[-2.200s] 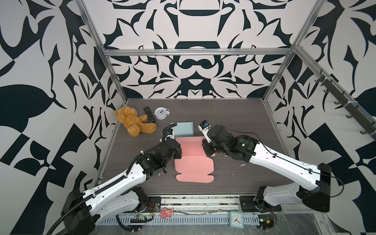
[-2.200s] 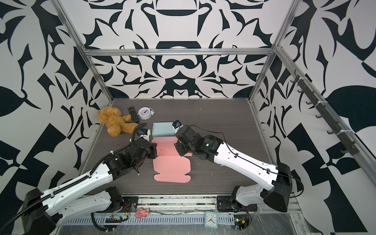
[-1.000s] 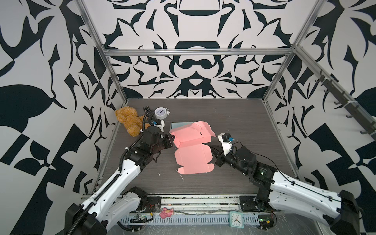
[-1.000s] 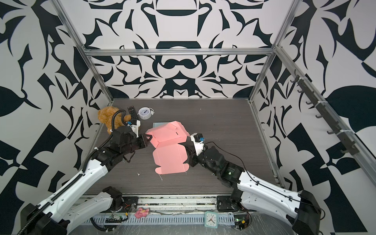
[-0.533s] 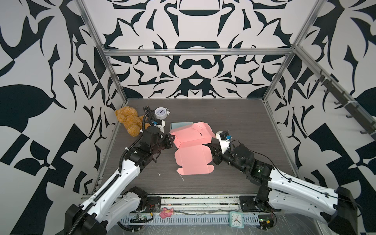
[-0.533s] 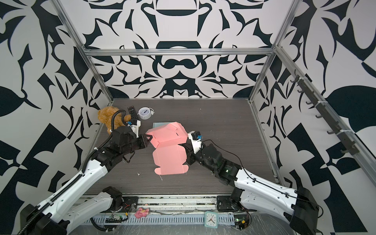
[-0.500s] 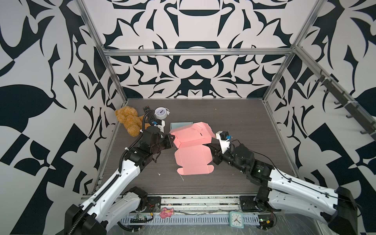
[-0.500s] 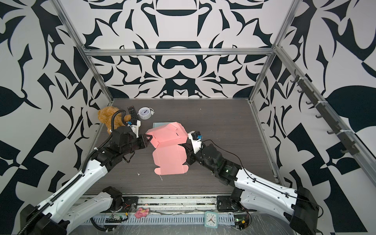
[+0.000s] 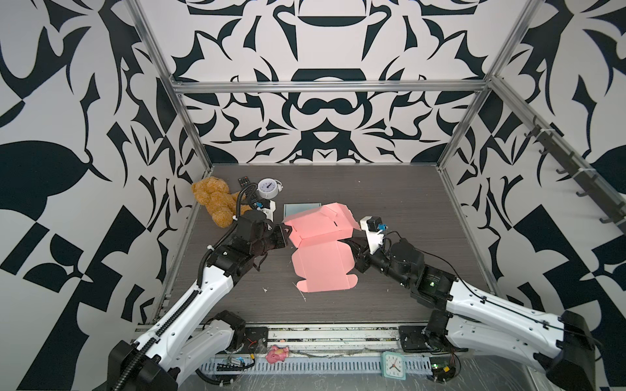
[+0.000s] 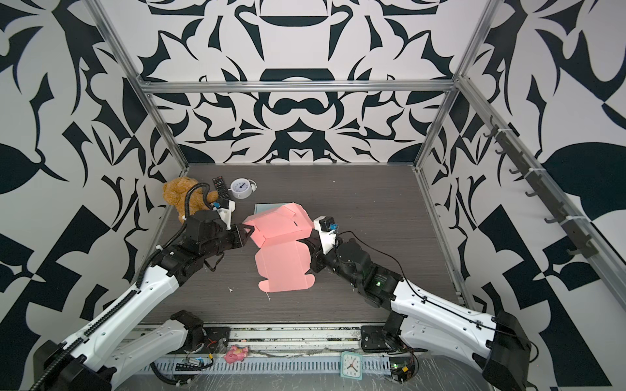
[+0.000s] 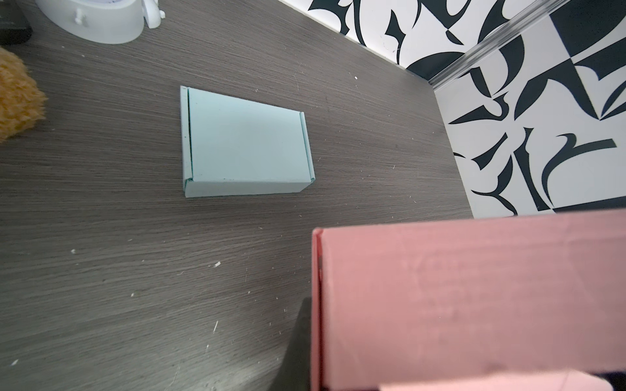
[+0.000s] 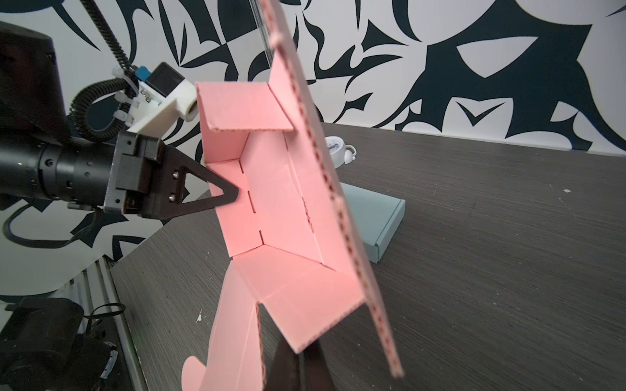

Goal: Fold the paper box

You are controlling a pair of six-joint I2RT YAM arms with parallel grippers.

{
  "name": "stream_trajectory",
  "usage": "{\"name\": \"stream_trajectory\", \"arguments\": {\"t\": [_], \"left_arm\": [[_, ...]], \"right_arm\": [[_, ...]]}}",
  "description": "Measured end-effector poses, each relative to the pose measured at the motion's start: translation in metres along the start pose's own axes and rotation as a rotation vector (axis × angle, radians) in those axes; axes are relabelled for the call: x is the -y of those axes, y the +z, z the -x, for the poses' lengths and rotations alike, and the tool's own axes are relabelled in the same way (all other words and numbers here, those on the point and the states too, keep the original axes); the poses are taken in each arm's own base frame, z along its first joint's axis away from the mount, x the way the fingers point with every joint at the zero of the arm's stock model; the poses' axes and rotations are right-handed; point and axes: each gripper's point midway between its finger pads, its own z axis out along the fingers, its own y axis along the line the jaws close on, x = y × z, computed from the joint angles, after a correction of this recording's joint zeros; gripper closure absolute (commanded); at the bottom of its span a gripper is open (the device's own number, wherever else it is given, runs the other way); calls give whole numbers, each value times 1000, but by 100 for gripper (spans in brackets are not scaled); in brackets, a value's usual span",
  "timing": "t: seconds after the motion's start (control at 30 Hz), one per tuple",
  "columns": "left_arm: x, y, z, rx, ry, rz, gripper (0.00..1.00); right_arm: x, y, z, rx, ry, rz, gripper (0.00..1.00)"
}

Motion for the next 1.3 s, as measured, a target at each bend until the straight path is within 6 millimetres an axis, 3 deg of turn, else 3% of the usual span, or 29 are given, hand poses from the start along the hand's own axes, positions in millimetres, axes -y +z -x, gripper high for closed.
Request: {"name": "stream_trajectory", "arguments": {"t": [0.4, 0.57, 1.0, 1.3], "left_arm": [[0, -7, 0, 11, 22, 0, 95], [-4, -8, -2, 8, 34, 20, 95], [-8, -8, -2, 8, 66, 40, 95], [-11, -8, -9, -2, 98, 39, 95]], "right_arm": [[0, -15, 14, 47, -1, 0, 99], [2, -21, 10, 20, -29, -10, 99], [4, -15, 19, -1, -45, -51, 100], [18, -7, 26, -8, -36, -158, 100]]}}
